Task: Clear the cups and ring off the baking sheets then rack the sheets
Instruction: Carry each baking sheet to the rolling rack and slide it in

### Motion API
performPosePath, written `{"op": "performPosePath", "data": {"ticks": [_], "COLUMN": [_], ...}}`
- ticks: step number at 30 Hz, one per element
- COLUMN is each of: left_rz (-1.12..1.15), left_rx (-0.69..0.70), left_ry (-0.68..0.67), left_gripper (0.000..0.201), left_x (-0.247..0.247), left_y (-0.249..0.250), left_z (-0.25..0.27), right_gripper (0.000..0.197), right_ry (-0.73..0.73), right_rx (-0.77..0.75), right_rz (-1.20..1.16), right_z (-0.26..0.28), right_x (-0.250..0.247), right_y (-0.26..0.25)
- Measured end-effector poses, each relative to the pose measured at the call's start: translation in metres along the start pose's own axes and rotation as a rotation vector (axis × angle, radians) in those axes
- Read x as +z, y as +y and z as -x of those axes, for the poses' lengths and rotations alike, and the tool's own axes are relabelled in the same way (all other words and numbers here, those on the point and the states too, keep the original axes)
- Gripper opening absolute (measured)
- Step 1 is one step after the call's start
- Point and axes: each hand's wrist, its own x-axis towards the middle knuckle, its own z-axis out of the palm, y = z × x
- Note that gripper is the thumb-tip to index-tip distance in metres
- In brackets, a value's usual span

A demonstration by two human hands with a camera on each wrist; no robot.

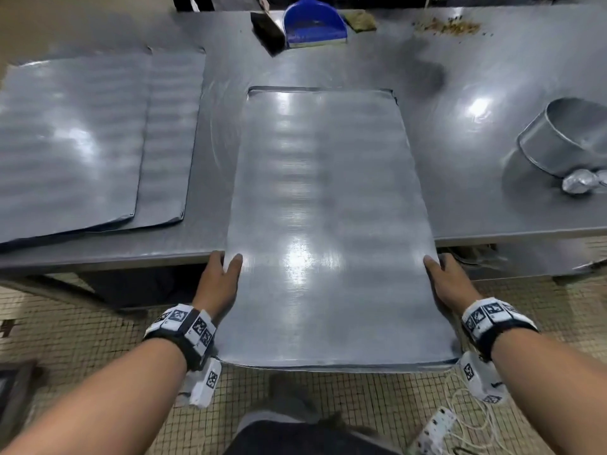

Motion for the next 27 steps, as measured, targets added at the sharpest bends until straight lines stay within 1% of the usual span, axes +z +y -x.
{"op": "performPosePath", "data": {"ticks": [3,6,9,11,16,18,21,22,25,27], "left_rz": [-0.011,-0.013,-0.029,-0.055,-0.078,-0.053,0.008,0.023,0.047,0.061], "left_rx": [0.012,0.026,0.046,0.064,0.094,0.107,0.097,0.085,0.069,0.079], "left_ry": [0.023,0.056,0.095,0.106,0.167,0.201,0.254,0.275,0.368,0.444], "left_gripper": [0.057,0.056,0.044,0.036,0.029,0.028,0.027,0.026,0.025,0.026], "left_x": [0.003,0.002,0.001,0.001,0.004,0.011,0.026,0.032,0.042,0.041], "left_y": [-0.001,-0.001,0.002,0.008,0.018,0.024,0.035,0.038,0.049,0.057], "left_z": [-0.001,-0.001,-0.002,0.001,0.013,0.025,0.050,0.059,0.084,0.100], "right_gripper": [0.036,0.033,0.031,0.032,0.032,0.037,0.054,0.054,0.042,0.039], "right_ry": [0.028,0.062,0.074,0.088,0.118,0.112,0.065,0.048,-0.009,-0.023], "right_rx": [0.005,-0.004,-0.032,-0.054,-0.127,-0.156,-0.205,-0.225,-0.299,-0.377], "right_rz": [0.027,0.050,0.044,0.026,-0.064,-0.083,-0.090,-0.094,-0.083,-0.072], "right_z": [-0.005,-0.003,0.000,-0.001,-0.009,-0.017,-0.034,-0.036,-0.044,-0.048], "right_x": [0.005,0.004,-0.002,-0.006,-0.019,-0.031,-0.053,-0.061,-0.084,-0.095], "right_y": [0.008,0.004,-0.002,0.000,0.002,0.005,0.008,0.004,-0.011,-0.029]}}
